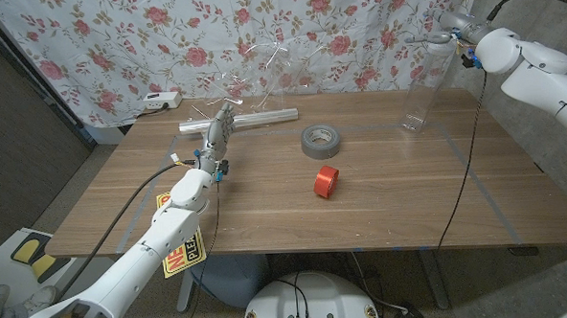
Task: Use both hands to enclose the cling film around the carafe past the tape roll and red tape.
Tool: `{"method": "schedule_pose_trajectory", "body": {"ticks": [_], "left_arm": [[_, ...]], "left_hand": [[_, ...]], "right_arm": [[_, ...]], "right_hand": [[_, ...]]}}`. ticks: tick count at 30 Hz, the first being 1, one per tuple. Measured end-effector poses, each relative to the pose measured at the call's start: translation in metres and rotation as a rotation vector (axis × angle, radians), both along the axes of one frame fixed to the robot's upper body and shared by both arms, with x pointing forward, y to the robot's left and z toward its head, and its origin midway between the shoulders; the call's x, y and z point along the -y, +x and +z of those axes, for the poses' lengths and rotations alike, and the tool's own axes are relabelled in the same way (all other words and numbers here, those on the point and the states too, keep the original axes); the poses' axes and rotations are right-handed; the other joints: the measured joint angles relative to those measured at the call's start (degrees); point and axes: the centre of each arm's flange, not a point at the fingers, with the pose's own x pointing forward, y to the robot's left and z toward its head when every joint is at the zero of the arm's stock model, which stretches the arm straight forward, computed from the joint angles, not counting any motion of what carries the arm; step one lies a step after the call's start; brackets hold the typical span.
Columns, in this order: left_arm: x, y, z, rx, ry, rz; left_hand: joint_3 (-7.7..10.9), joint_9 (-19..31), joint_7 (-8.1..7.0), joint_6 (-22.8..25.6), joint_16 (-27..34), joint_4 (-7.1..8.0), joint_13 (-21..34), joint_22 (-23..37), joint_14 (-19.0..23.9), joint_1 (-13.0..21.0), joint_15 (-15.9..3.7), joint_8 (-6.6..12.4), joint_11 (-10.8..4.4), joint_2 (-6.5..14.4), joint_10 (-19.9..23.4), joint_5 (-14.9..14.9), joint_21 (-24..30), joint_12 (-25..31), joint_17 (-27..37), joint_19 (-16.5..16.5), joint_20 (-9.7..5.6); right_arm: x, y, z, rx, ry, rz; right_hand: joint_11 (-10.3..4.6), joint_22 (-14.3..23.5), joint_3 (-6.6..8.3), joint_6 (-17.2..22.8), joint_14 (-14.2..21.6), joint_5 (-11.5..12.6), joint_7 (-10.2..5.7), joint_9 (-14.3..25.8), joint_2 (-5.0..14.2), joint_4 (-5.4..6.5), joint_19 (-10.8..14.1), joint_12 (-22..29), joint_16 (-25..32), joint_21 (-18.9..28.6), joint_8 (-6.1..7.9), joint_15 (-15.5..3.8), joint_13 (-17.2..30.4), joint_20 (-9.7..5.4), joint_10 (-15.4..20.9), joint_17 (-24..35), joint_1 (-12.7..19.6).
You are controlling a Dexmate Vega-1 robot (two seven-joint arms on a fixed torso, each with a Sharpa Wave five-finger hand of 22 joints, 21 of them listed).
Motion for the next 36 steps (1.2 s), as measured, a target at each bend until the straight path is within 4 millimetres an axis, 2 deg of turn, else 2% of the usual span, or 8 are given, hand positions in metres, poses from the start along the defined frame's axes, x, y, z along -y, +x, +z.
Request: {"method": "schedule_pose_trajectory", "body": {"ticks": [5, 9, 13, 19, 21, 23, 26, 36], "left_arm": [[-0.0004, 0.0003, -0.0010, -0.004, -0.001, 0.001], [-0.0013, -0.0008, -0.0006, -0.004, -0.011, -0.007], [-0.0022, -0.0012, -0.0005, -0.002, -0.016, -0.008], [-0.0022, -0.0014, -0.0008, -0.002, -0.016, -0.012], [-0.0025, -0.0015, -0.0011, -0.002, -0.017, -0.013], [-0.0026, -0.0015, -0.0010, -0.002, -0.018, -0.013], [-0.0026, -0.0016, -0.0010, -0.002, -0.018, -0.014], [-0.0028, -0.0008, -0.0025, -0.004, -0.021, -0.015]], "left_hand": [[-0.22, 0.00, 0.00, 0.00, 0.00, -0.21, 0.00, 0.00, 0.00, -0.41, 0.00, 0.00, 0.00, 0.03, 0.00, 0.00, 0.00, 0.00, 0.00, 0.19, -0.20], [-0.25, 0.00, 0.00, 0.00, 0.00, -0.24, 0.00, 0.00, 0.00, -0.48, 0.00, 0.00, -0.21, -0.03, 0.21, 0.00, 0.00, 0.00, 0.00, 0.19, -0.19], [-0.27, 0.00, 0.00, 0.00, 0.00, -0.21, 0.00, 0.00, 0.00, -0.48, 0.00, 0.00, -0.21, -0.03, 0.21, 0.00, -0.21, 0.00, 0.00, 0.19, -0.19], [-0.42, 0.00, 0.00, 0.00, 0.00, -0.07, 0.00, 0.00, 0.00, -0.55, 0.00, 0.00, -0.21, 0.04, 0.20, 0.00, -0.44, 0.00, 0.00, 0.19, -0.19], [-0.42, 0.00, 0.00, 0.00, 0.00, -0.07, 0.00, 0.00, 0.00, -0.71, 0.00, 0.00, -0.21, 0.21, 0.20, 0.00, -0.44, 0.00, 0.00, 0.18, -0.19], [-0.42, 0.00, 0.00, 0.00, 0.00, -0.07, 0.00, 0.00, 0.00, -0.71, 0.00, 0.00, -0.21, 0.21, 0.20, 0.00, -0.44, 0.00, 0.00, 0.18, -0.19], [-0.41, 0.00, 0.00, 0.00, 0.00, -0.07, 0.00, 0.00, 0.00, -0.71, 0.00, 0.00, -0.21, 0.21, 0.20, 0.00, -0.44, 0.00, 0.00, 0.18, -0.19], [-0.41, 0.00, 0.00, -0.01, 0.00, -0.07, 0.00, 0.00, 0.00, -0.71, 0.00, 0.00, -0.21, 0.21, 0.20, 0.00, -0.44, 0.00, 0.00, 0.18, -0.19]], "right_arm": [[-0.0009, 0.0011, -0.0015, -0.005, -0.005, -0.001], [0.0021, 0.0027, -0.0041, -0.013, -0.011, -0.041], [0.0017, 0.0029, -0.0053, -0.013, -0.027, -0.073], [-0.0002, 0.0038, -0.0071, -0.016, -0.039, -0.095], [0.0003, 0.0039, -0.0073, -0.017, -0.042, -0.107], [0.0001, 0.0042, -0.0077, -0.020, -0.044, -0.112], [0.0008, 0.0047, -0.0082, -0.027, -0.044, -0.123], [0.0009, 0.0080, -0.0083, -0.064, -0.031, -0.141]], "right_hand": [[-0.33, 0.00, -0.23, 1.36, 0.00, 0.00, -0.69, 0.00, -0.23, 0.23, 0.41, 0.42, 0.00, 0.00, 0.34, 0.00, 0.00, 0.41, 1.50, 0.00, -0.23], [1.08, 0.00, -0.54, 2.68, 2.79, 0.00, -0.85, 0.00, 0.09, 0.25, 0.42, 2.25, 0.65, -0.56, 0.38, -0.01, 0.43, 0.42, 6.39, 0.00, -0.56], [1.34, 0.00, -0.71, 4.12, 4.62, 0.00, -1.18, 0.00, -0.13, 0.08, 0.94, 2.89, 1.07, -0.56, 0.76, 0.50, 0.73, 0.31, 8.87, 0.01, -0.78], [1.42, 0.00, -0.94, 5.03, 5.55, 0.00, -1.13, 0.26, -0.13, 0.31, 1.54, 2.89, 1.28, -0.56, 0.98, 0.58, 0.86, 0.51, 8.95, 0.01, -0.77], [1.42, -0.01, -0.94, 5.13, 6.46, 0.00, -1.04, 0.26, -0.13, 0.31, 1.78, 2.89, 1.50, -0.56, 0.98, -0.32, 1.01, 0.34, 8.95, 0.01, -0.77], [0.72, 0.19, -1.11, 5.13, 7.17, 0.00, -1.04, 0.26, -0.22, 0.48, 2.72, 2.89, 1.50, -0.56, 0.98, -1.03, 1.05, 0.47, 8.64, 0.01, -1.29], [0.40, 0.27, -1.34, 5.42, 7.66, 0.00, -1.33, 0.26, -0.22, 0.39, 3.19, 2.89, 1.50, -0.56, 0.98, -1.52, 1.35, 0.43, 8.32, 0.01, -1.29], [-0.49, 0.54, -1.58, 4.32, 7.63, 0.00, -1.98, 0.52, 0.01, 0.63, 7.07, 1.19, 1.95, 0.45, 0.47, -0.27, 2.15, 0.72, 4.12, 0.42, -1.97]]}}
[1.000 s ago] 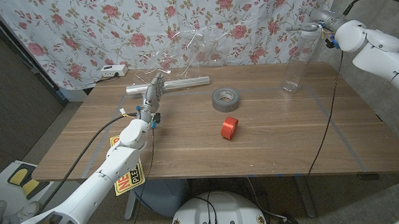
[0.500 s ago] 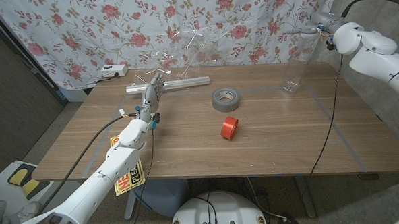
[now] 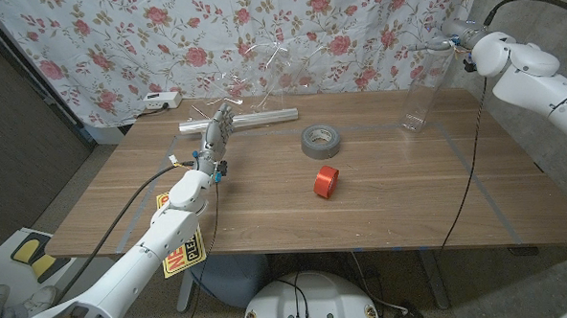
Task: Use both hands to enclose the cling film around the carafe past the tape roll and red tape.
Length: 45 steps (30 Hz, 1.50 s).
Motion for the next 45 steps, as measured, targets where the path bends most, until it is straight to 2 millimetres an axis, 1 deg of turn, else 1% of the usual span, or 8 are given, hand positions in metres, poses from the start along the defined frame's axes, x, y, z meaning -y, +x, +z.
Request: {"method": "schedule_pose_trajectory", "body": {"ticks": [10, 21, 29, 31, 34, 39, 43, 45], "left_arm": [[0.0009, -0.0001, -0.0002, 0.000, 0.000, -0.002], [0.0032, -0.0004, -0.0019, -0.008, 0.000, -0.006], [0.0048, -0.0005, -0.0031, -0.013, -0.001, -0.009], [0.0049, -0.0005, -0.0032, -0.013, -0.001, -0.010], [0.0057, -0.0003, -0.0037, -0.015, -0.002, -0.011], [0.0068, 0.0000, -0.0045, -0.018, -0.002, -0.013], [0.0070, 0.0003, -0.0045, -0.020, -0.001, -0.014], [0.0073, 0.0004, -0.0043, -0.020, -0.001, -0.014]], "left_hand": [[0.00, 0.00, 0.00, 0.00, 0.00, 0.00, 0.00, 0.00, 0.00, 0.00, 0.00, 0.00, 0.00, 0.00, 0.00, 0.00, -0.43, 0.00, 0.00, 0.52, 0.11], [0.01, 0.00, 0.00, 0.00, 0.00, 0.00, 0.00, 0.00, 0.00, 0.00, 0.00, 0.00, 0.21, 0.00, 0.21, 0.00, -0.43, 0.00, 0.00, 0.52, 0.11], [0.01, 0.00, 0.00, 0.00, 0.00, 0.00, 0.13, 0.00, 0.00, -0.29, 0.00, 0.00, 0.21, 0.30, 0.20, 0.00, -0.73, 0.00, 0.00, 0.51, 0.11], [0.01, 0.00, 0.00, 0.00, 0.00, 0.00, 0.13, 0.00, 0.00, -0.29, 0.00, 0.00, 0.21, 0.29, 0.20, 0.00, -0.89, 0.00, 0.00, 0.51, 0.11], [0.01, 0.00, 0.00, 0.00, 0.00, 0.00, 0.13, 0.00, 0.00, -0.29, 0.00, 0.00, 0.21, 0.30, 0.20, 0.00, -0.89, 0.00, 0.00, 0.51, 0.11], [0.01, 0.00, -0.41, 0.41, 0.00, 0.00, 0.13, 0.00, 0.00, -0.29, 0.00, 0.00, 0.21, 0.30, 0.20, 0.00, -0.89, 0.00, 0.00, 0.51, 0.11], [0.01, 0.00, -0.92, 0.93, 0.00, 0.00, 0.12, 0.00, 0.00, -0.53, 0.00, 0.00, 0.21, 0.53, 0.20, 0.00, -0.89, 0.00, 0.00, 0.51, 0.11], [0.01, 0.00, -0.92, 0.93, 0.00, -0.01, 0.12, 0.00, 0.00, -0.53, 0.00, 0.00, 0.21, 0.53, 0.20, 0.00, -0.89, 0.00, 0.00, 0.51, 0.11]], "right_arm": [[0.0042, 0.0038, -0.0028, -0.045, 0.030, -0.016], [0.0042, 0.0056, -0.0056, -0.065, 0.039, -0.014], [0.0026, 0.0053, -0.0055, -0.067, 0.036, -0.010], [0.0017, 0.0046, -0.0049, -0.065, 0.034, -0.009], [0.0007, 0.0036, -0.0042, -0.060, 0.030, -0.007], [-0.0010, 0.0026, -0.0043, -0.051, 0.021, -0.009], [-0.0025, 0.0021, -0.0052, -0.045, 0.017, -0.013], [-0.0021, 0.0018, -0.0053, -0.044, 0.017, -0.019]], "right_hand": [[-0.63, 0.27, 0.00, -0.08, 2.57, 0.00, -0.08, -0.01, 0.32, 0.00, 5.11, -0.07, 0.80, 1.39, -0.38, 0.10, 0.76, -0.20, -1.25, 0.52, -0.28], [-0.87, 0.26, 0.34, -0.07, 4.26, -0.45, -0.07, 0.26, 2.11, -0.33, 7.98, -0.06, 1.55, 2.04, -0.38, -0.97, 1.27, -0.21, -1.20, 0.99, 1.07], [-0.93, 0.26, 1.64, 0.38, 6.06, -0.45, -0.52, 0.26, 3.86, -0.66, 10.25, 0.43, 2.91, 2.32, -0.38, -2.16, 1.92, 0.03, 0.34, 1.79, 2.36], [-1.03, 0.26, 1.97, 0.91, 6.59, -0.79, -1.05, 0.26, 4.88, -0.79, 10.86, 0.99, 3.15, 2.32, -0.38, -2.27, 2.15, -0.21, 0.66, 2.09, 2.87], [-0.84, 0.26, 2.83, 2.24, 6.59, -0.89, -2.82, 0.26, 5.92, -1.22, 11.15, 1.54, 3.36, 2.32, -0.15, -2.28, 2.60, -0.11, 2.07, 2.56, 3.80], [0.92, 0.26, 3.84, 5.02, 6.97, -1.59, -5.10, 0.26, 7.36, -2.23, 11.15, 2.68, 3.82, 2.18, 0.73, -2.26, 3.09, -0.11, 4.54, 2.92, 5.25], [1.48, 0.10, 5.87, 7.00, 8.22, -2.02, -6.00, 0.17, 9.15, -3.62, 11.97, 3.44, 4.23, 1.99, 0.96, -2.68, 3.43, -0.09, 7.12, 3.18, 8.45], [1.08, 0.09, 6.84, 7.47, 8.74, -2.23, -6.33, 0.10, 9.91, -4.13, 12.49, 3.44, 4.66, 1.99, 0.96, -3.19, 3.62, -0.19, 7.72, 3.18, 10.07]]}}
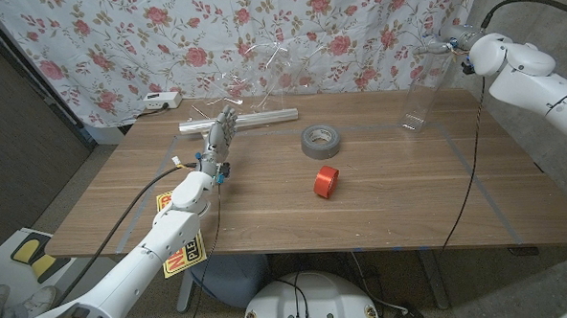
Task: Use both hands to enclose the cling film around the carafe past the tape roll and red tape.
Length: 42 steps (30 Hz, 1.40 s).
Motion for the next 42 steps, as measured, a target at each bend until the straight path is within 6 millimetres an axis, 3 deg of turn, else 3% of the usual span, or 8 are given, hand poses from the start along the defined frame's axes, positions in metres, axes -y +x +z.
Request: {"method": "schedule_pose_trajectory", "body": {"ticks": [4, 7, 14, 18, 23, 31, 38, 42], "left_arm": [[0.0002, 0.0005, 0.0002, -0.001, 0.000, -0.001], [0.0003, 0.0008, 0.0004, -0.001, 0.001, -0.001], [0.0004, 0.0013, -0.0002, -0.003, 0.001, -0.002], [0.0003, 0.0017, -0.0006, -0.004, 0.001, -0.002], [0.0004, 0.0019, -0.0009, -0.005, 0.000, -0.002], [0.0006, 0.0015, -0.0033, -0.009, -0.002, -0.003], [0.0008, 0.0014, -0.0048, -0.012, -0.004, -0.003], [0.0010, 0.0014, -0.0052, -0.013, -0.006, -0.004]], "left_hand": [[0.00, 0.00, 0.00, 0.00, 0.00, 0.00, 0.00, 0.00, 0.00, 0.00, 0.00, 0.00, -0.23, 0.00, 0.23, 0.00, 0.00, 0.00, 0.00, 0.00, 0.00], [0.00, 0.00, 0.00, 0.00, 0.00, 0.00, 0.00, 0.00, 0.00, 0.00, 0.00, 0.00, -0.32, 0.00, 0.32, 0.00, 0.00, 0.00, 0.00, 0.00, 0.00], [0.00, 0.00, 0.01, 0.00, 0.00, 0.00, -0.01, 0.00, 0.00, -0.22, 0.00, 0.00, -0.31, 0.22, 0.31, 0.00, -0.35, 0.00, 0.00, 0.00, 0.00], [0.00, 0.00, -0.21, 0.22, 0.00, 0.00, -0.01, 0.00, 0.00, -0.22, 0.00, 0.00, -0.11, 0.22, 0.52, 0.00, -0.35, 0.00, 0.00, 0.00, 0.00], [0.00, 0.00, -0.30, 0.30, 0.00, 0.00, -0.01, 0.00, 0.00, -0.22, 0.00, 0.00, -0.11, 0.22, 0.52, 0.00, -0.34, 0.00, 0.00, 0.00, 0.00], [0.00, 0.00, -0.42, 0.42, 0.00, 0.00, -0.01, 0.00, 0.00, -0.22, 0.00, 0.00, -0.21, 0.22, 1.03, 0.00, -0.56, 0.00, 0.00, 0.22, 0.22], [0.00, 0.00, -0.56, 0.66, 0.00, 0.00, -0.01, 0.00, 0.00, -0.22, 0.00, 0.00, -0.21, 0.22, 1.03, 0.00, -0.55, 0.00, 0.00, 0.31, 0.32], [0.00, 0.00, -0.39, 0.85, 0.00, 0.00, -0.02, 0.00, 0.00, -0.22, 0.00, 0.00, -0.46, 0.22, 1.28, 0.00, -0.55, 0.00, 0.00, 0.31, 0.32]], "right_arm": [[0.0006, 0.0003, -0.0006, -0.006, 0.001, -0.008], [0.0003, 0.0009, -0.0006, -0.011, 0.004, -0.010], [0.0023, 0.0033, -0.0028, -0.032, 0.021, -0.015], [0.0034, 0.0044, -0.0035, -0.039, 0.030, -0.017], [0.0034, 0.0052, -0.0037, -0.041, 0.032, -0.018], [0.0019, 0.0065, -0.0055, -0.012, 0.035, -0.009], [0.0015, 0.0067, -0.0064, 0.024, 0.048, 0.011], [0.0024, 0.0065, -0.0074, 0.043, 0.060, 0.025]], "right_hand": [[-0.08, 0.12, 1.36, 0.08, 0.65, -0.05, -0.08, 0.00, 0.81, -0.34, 2.20, 0.00, 0.73, -0.05, -0.12, -0.65, 0.24, -0.36, 0.07, 0.38, 2.07], [-0.18, 0.17, 1.65, 0.05, 1.84, -0.44, -0.06, 0.00, 0.23, -0.06, 6.66, 0.00, 1.73, 1.41, -0.77, -1.02, 0.56, -1.29, -0.03, 0.96, 3.17], [-0.89, 0.67, 2.04, -1.41, 3.88, -0.66, 0.92, 0.17, -0.18, 0.34, 16.58, -1.14, 3.76, 5.17, -1.79, -3.07, 1.10, -6.29, -2.23, 2.48, 4.52], [-1.27, 1.04, 2.71, -1.29, 6.58, -0.66, 1.04, 0.43, -0.10, 0.35, 19.50, -1.35, 5.58, 6.55, -1.78, -3.92, 1.38, -9.08, -2.61, 3.50, 5.56], [-2.74, 2.67, 4.12, 2.27, 9.41, 0.02, 1.69, 0.90, 0.50, 0.02, 21.85, -0.65, 9.59, 9.08, -0.75, -1.47, 1.91, -11.43, -1.57, 6.60, 7.82], [-6.39, 11.07, 10.06, 13.31, 16.03, 3.70, 2.58, 4.05, -4.10, -1.15, 24.88, 6.85, 24.89, 21.02, 2.86, 4.52, 6.17, -15.56, 8.02, 23.94, 18.99], [-7.68, 12.89, 12.42, 20.16, 22.36, 6.37, 4.14, 6.56, -9.31, -1.31, 25.96, 12.91, 28.55, 27.53, 4.95, 4.73, 9.94, -17.46, 14.82, 31.95, 24.19], [-7.91, 13.25, 12.80, 22.77, 25.14, 7.65, 4.97, 7.62, -10.51, -0.93, 27.52, 15.08, 30.10, 30.55, 5.77, 5.71, 11.44, -19.02, 16.81, 35.12, 25.40]]}}
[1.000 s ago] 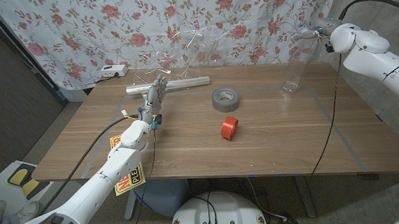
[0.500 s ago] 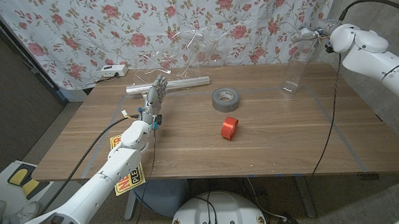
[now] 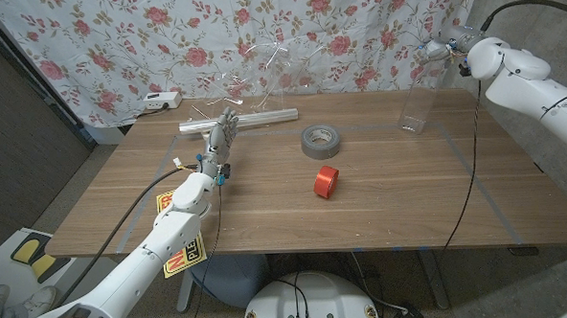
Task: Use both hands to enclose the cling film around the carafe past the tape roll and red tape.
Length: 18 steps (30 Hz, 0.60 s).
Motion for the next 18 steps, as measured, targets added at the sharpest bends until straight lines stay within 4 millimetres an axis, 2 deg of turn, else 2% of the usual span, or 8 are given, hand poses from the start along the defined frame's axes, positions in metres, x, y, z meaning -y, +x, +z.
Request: {"method": "schedule_pose_trajectory", "body": {"ticks": [2, 4, 6, 10, 13, 15, 18], "left_arm": [[0.0002, 0.0000, -0.0003, 0.000, -0.001, 0.000], [0.0002, -0.0001, -0.0008, -0.001, -0.002, 0.000], [0.0003, -0.0002, -0.0013, -0.001, -0.002, 0.000], [0.0006, -0.0005, -0.0014, -0.001, -0.002, -0.001], [0.0008, -0.0007, -0.0015, -0.001, -0.003, -0.002], [0.0007, -0.0011, -0.0016, 0.000, -0.004, -0.001], [0.0010, -0.0014, -0.0016, 0.000, -0.004, -0.002]], "left_hand": [[0.00, 0.00, -0.13, 0.29, 0.00, 0.00, 0.00, 0.00, 0.00, 0.00, 0.00, 0.00, -0.07, 0.00, 0.07, 0.00, 0.00, 0.43, 0.00, 0.00, 0.00], [0.00, 0.00, -0.22, 0.38, 0.00, 0.00, 0.00, 0.00, 0.00, -0.30, 0.00, 0.00, -0.07, 0.29, 0.06, 0.00, 0.00, 0.44, 0.00, 0.00, 0.00], [0.00, 0.00, -0.22, 0.38, 0.00, 0.00, 0.00, 0.00, 0.00, -0.30, 0.00, 0.00, -0.07, 0.30, 0.06, 0.00, 0.00, 0.44, 0.00, 0.00, 0.00], [0.00, 0.00, -0.22, 0.38, 0.00, 0.00, 0.00, 0.00, 0.00, -0.30, 0.00, 0.19, -0.06, 0.30, 0.06, 0.00, 0.00, 0.44, 0.00, 0.00, 0.00], [0.00, 0.00, -0.22, 0.38, 0.00, 0.00, 0.00, 0.00, 0.00, -0.30, 0.00, 0.25, -0.06, 0.30, 0.06, 0.00, 0.00, 0.44, 0.00, 0.00, 0.00], [0.00, 0.00, -0.12, 0.47, 0.00, 0.00, 0.00, 0.00, 0.00, -0.30, 0.00, 0.27, -0.05, 0.29, 0.08, 0.00, 0.00, 0.43, 0.00, 0.00, 0.00], [0.00, 0.00, -0.02, 0.58, 0.00, 0.00, -0.01, 0.00, 0.00, -0.30, 0.00, 0.28, 0.26, 0.29, 0.38, 0.00, 0.00, 0.43, 0.00, 0.00, 0.00]], "right_arm": [[0.0008, -0.0002, -0.0008, 0.009, 0.007, 0.006], [0.0010, -0.0006, -0.0011, 0.020, 0.012, 0.014], [0.0011, -0.0010, -0.0013, 0.032, 0.016, 0.021], [-0.0012, -0.0022, 0.0009, 0.054, 0.018, 0.036], [-0.0027, -0.0030, 0.0023, 0.069, 0.020, 0.046], [0.0018, -0.0029, -0.0028, 0.075, 0.033, 0.049], [0.0001, -0.0037, -0.0014, 0.088, 0.034, 0.060]], "right_hand": [[0.29, 0.34, -0.21, 0.79, 1.15, 0.22, 0.14, 0.34, 0.00, 0.21, 0.48, 0.78, 0.81, 1.57, 0.38, 1.02, 0.56, -0.48, 0.56, 1.51, 0.00], [0.34, 1.07, -0.52, 1.88, 2.22, 0.22, -0.17, 0.50, -0.02, 0.51, 1.10, 1.64, 1.39, 3.20, 0.82, 0.93, 1.11, -1.10, 1.42, 2.79, 0.01], [0.72, 1.77, -0.59, 2.53, 2.92, 0.22, -0.77, 0.50, -0.39, 0.59, 1.12, 2.36, 1.78, 4.63, 1.00, 1.05, 1.52, -1.12, 2.19, 3.98, 0.39], [1.67, 4.04, -0.60, 4.53, 4.31, 0.22, -0.99, 0.50, -0.54, 0.59, 1.21, 3.12, 2.58, 8.19, 1.44, 1.89, 1.52, -1.20, 3.78, 6.09, 0.54], [1.75, 5.81, -0.60, 4.96, 4.33, 0.13, -1.35, 0.50, -0.69, 0.59, 1.21, 3.12, 3.33, 10.30, 1.43, 1.89, 1.18, -1.19, 3.87, 6.11, 0.69], [1.41, 6.33, -0.60, 6.11, 5.26, -0.34, -1.01, 0.75, -0.77, 0.58, 1.20, 3.12, 3.35, 11.12, 1.43, 1.98, 1.22, -1.17, 4.31, 6.12, 0.76], [2.01, 6.78, -0.83, 6.93, 5.43, -1.54, -1.49, 1.46, -0.93, 0.81, 0.67, 3.97, 3.43, 12.35, 1.43, 2.08, 1.79, -0.64, 5.12, 6.22, 0.93]]}}
